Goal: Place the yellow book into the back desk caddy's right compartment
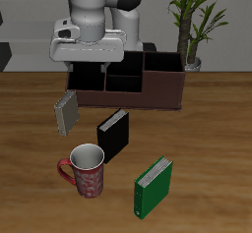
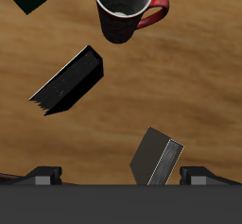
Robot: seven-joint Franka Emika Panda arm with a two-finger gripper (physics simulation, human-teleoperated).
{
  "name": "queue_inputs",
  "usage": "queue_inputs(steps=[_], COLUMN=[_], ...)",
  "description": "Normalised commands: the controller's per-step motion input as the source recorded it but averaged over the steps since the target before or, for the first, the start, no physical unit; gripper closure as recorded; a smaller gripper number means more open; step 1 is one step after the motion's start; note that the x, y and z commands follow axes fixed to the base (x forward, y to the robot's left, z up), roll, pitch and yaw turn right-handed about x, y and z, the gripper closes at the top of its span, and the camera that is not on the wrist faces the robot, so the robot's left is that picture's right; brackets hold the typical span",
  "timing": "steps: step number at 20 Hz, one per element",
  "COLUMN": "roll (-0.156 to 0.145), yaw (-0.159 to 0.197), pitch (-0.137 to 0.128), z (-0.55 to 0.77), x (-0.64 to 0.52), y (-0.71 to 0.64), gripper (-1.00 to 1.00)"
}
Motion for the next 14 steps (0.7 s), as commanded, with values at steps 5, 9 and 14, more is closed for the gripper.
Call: queue_inputs(steps=[5,9,14], roll=[-0.021,-0.054,-0.052], yaw=[-0.025,-0.044,-0.09], pitch=[-0.028,-0.003,-0.054], z=[-0.17,-0.27,-0.18], x=[-0.14,-0.11,-0.12], y=[-0.41,-0.4,-0.28], gripper=[-1.0,-1.0,-1.0])
